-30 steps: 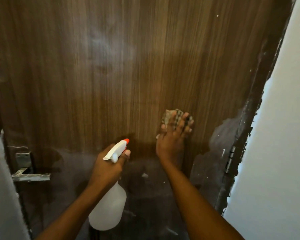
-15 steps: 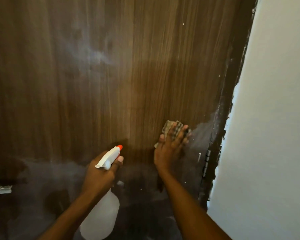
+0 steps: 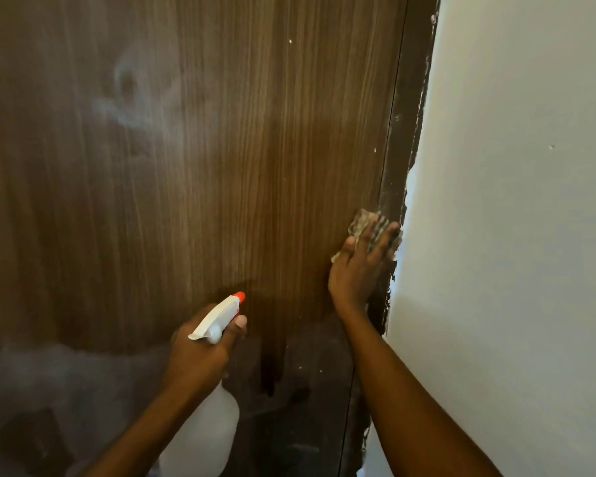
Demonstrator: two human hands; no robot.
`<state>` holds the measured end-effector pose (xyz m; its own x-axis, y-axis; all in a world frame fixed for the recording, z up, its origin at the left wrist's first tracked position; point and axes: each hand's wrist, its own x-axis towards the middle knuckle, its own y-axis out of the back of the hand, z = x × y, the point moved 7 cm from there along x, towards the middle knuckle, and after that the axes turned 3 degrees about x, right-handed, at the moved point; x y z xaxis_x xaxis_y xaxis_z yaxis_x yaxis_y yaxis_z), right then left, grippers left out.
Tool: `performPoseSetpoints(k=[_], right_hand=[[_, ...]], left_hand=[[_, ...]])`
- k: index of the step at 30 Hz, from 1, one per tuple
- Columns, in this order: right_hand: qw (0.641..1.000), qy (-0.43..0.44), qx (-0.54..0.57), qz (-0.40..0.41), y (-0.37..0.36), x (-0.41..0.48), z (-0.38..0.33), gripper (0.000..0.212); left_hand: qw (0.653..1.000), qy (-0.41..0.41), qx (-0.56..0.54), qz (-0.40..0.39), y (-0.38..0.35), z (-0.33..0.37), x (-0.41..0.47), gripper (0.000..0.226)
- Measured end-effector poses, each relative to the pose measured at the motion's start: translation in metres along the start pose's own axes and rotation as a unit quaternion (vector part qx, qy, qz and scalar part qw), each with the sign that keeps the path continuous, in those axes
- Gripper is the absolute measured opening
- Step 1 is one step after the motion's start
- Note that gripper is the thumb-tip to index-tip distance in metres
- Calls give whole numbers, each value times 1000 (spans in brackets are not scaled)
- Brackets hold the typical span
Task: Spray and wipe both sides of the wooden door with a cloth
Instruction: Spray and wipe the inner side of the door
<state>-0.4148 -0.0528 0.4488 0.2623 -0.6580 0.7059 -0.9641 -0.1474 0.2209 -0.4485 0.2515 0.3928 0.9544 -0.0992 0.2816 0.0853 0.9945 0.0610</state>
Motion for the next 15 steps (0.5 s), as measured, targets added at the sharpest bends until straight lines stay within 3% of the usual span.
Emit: performPoseSetpoints(k=[1,2,4,6,10,15], right_hand=[[999,36,-19,-4,0,4,-8,59],[995,89,-38,-11,-2,0,-13,61],[975,209,-68,-42,-9,-27,-5,68],[958,270,-71,-60,-13,-66,26,63],[975,197,-91,-55,-19,-102,76,59],[978,161,-114,-63,-28,-108,67,74]], left_hand=[[1000,9,-9,-1,-3,-2,1,94],[1000,12,-6,-2,-5,-3,2,95],[999,9,30,10,-12,-1,2,66],[998,8,61,11,-21,-3,0,52],[993,-11,119,-20,-54,0,-13,51],[994,-24,99,-29,-74,10,-17,58]])
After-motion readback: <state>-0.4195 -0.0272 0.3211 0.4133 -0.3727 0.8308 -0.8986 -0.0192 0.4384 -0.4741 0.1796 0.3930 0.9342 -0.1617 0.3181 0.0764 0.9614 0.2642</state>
